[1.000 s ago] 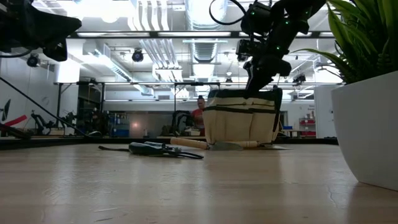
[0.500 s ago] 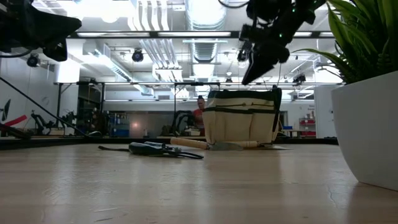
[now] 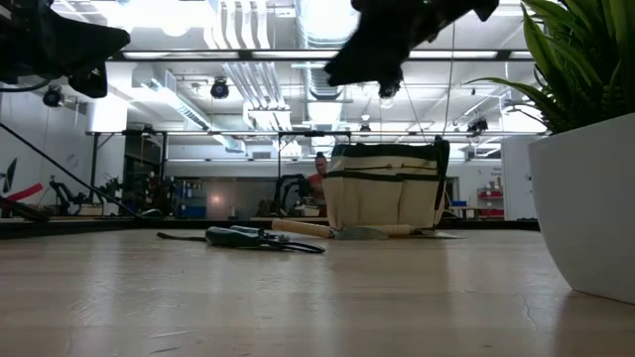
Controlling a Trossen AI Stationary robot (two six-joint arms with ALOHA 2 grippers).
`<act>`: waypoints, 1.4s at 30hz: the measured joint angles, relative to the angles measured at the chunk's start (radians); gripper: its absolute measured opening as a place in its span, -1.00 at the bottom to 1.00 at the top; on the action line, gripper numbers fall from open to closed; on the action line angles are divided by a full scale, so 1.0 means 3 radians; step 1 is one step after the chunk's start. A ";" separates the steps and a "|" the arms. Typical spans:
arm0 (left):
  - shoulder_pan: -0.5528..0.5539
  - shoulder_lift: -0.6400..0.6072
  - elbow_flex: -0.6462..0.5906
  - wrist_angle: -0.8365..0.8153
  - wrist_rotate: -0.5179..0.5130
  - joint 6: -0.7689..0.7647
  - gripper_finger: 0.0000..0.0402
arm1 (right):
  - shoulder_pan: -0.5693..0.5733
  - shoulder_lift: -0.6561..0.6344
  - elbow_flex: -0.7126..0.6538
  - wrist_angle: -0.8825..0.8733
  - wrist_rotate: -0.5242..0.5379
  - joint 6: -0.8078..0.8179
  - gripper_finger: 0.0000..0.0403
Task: Pick & Place Garden tools in Gardening bag
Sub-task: Put the green shear scissors into the gardening bag
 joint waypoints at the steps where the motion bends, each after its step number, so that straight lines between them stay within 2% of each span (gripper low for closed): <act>1: 0.0000 0.0000 0.0000 -0.0001 0.0001 0.0001 -0.93 | 0.0050 0.0059 0.0000 0.0120 0.0002 0.0038 -0.20; 5: 0.0000 0.0001 0.0000 -0.0002 0.0001 0.0001 -0.93 | 0.0202 0.0280 0.0000 0.0506 0.0006 0.0076 -0.24; 9: -0.0001 0.0001 0.0000 -0.0003 0.0001 0.0001 -0.93 | 0.0255 0.0510 0.0084 0.0530 0.0008 0.0065 -0.29; 12: -0.0001 0.0001 0.0000 -0.0002 0.0001 -0.0001 -0.93 | 0.0255 0.0522 0.0128 0.0514 0.0008 0.0058 -0.36; 15: 0.0000 0.0001 0.0000 -0.0002 0.0001 0.0000 -0.93 | 0.0255 0.0349 0.0090 0.0494 0.0011 -0.0042 -0.56; 18: 0.0000 0.0000 0.0000 -0.0004 0.0001 -0.0001 -0.93 | 0.0271 0.0036 -0.0051 0.0479 0.0019 -0.0110 -0.87; 19: 0.0000 0.0001 0.0000 -0.0025 0.0001 0.0000 -0.93 | 0.0286 -0.0092 -0.0125 0.0496 0.0024 -0.0126 -0.90; 29: -0.0001 0.0001 0.0000 -0.0029 0.0001 0.0000 -0.93 | 0.0635 -0.1671 -0.1393 0.1033 0.0521 -0.0138 -0.96; 33: -0.0001 0.0001 0.0000 -0.0032 0.0001 0.0000 -0.93 | 0.0771 -0.2303 -0.1924 0.1275 0.0544 0.0006 -0.96; 42: 0.0000 0.0001 0.0000 -0.0046 0.0001 0.0001 -0.93 | 0.0799 -0.3610 -0.2874 0.1282 0.0545 0.0175 -0.96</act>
